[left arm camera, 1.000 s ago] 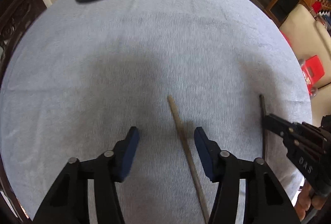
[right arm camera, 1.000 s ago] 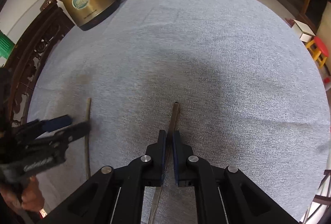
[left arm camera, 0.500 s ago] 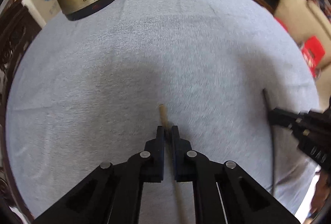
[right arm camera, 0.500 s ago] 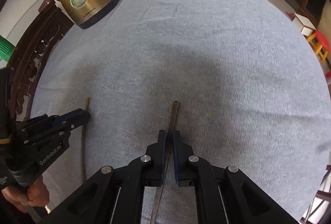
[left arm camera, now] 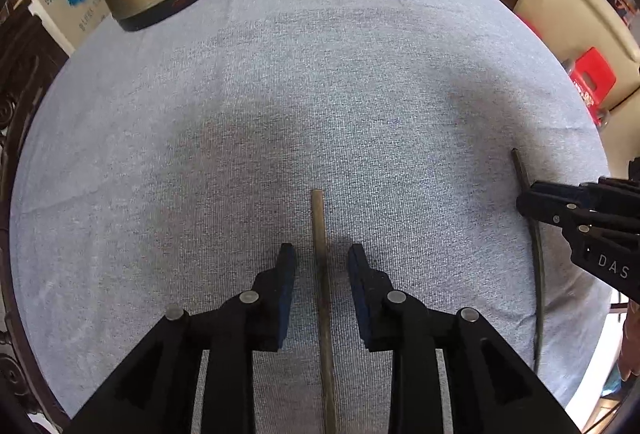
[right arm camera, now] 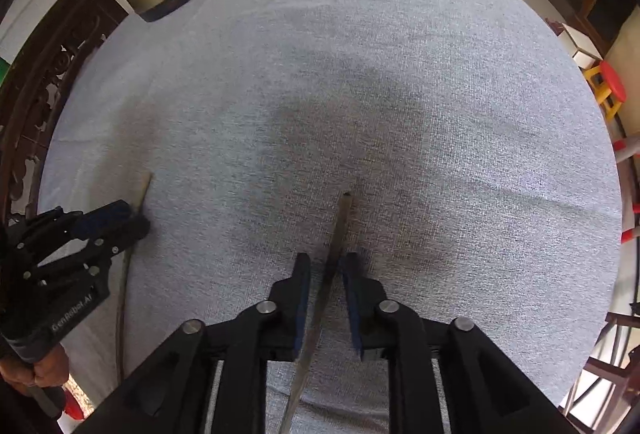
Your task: Organize utensils
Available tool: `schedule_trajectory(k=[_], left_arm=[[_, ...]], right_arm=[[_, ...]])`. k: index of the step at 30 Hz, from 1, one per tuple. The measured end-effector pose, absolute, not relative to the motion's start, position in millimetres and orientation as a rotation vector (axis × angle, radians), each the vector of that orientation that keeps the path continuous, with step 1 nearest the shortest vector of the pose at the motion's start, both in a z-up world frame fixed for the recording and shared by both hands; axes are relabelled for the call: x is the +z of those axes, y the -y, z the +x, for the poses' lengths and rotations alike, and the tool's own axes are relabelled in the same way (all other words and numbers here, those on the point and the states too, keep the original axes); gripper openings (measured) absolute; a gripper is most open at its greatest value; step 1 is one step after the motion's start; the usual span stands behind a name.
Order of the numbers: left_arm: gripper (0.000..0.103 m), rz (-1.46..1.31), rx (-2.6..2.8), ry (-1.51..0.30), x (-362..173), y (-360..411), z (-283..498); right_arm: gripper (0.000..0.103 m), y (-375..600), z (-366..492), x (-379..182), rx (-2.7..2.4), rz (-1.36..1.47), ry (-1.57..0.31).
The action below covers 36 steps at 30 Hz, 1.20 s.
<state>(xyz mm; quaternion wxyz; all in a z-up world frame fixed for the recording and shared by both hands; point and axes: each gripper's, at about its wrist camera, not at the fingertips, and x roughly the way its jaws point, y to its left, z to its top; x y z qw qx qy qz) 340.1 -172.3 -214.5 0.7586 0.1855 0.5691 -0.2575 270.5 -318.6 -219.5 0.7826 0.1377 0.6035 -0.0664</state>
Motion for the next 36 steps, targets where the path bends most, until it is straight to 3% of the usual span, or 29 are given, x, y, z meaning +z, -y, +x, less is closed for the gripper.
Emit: schedule_trajectory(k=[1, 4, 8, 21, 36], left_arm=[[0.027, 0.401, -0.561, -1.233, -215, 174, 339], [0.005, 0.391, -0.555, -1.211, -217, 175, 338], [0.005, 0.334, -0.518, -1.194, -214, 161, 339], [0.005, 0.111, -0.357, -1.020, -147, 46, 294], [0.005, -0.088, -0.324, -0.687, -61, -51, 161]], right_arm=[[0.021, 312, 272, -221, -0.147, 0.279, -1.286], [0.012, 301, 272, -221, -0.152, 0.209, -1.256], [0.007, 303, 266, -222, -0.151, 0.248, -1.224], [0.007, 324, 183, -176, -0.096, 0.393, -0.971], [0.007, 292, 58, -89, -0.151, 0.355, -0.613]])
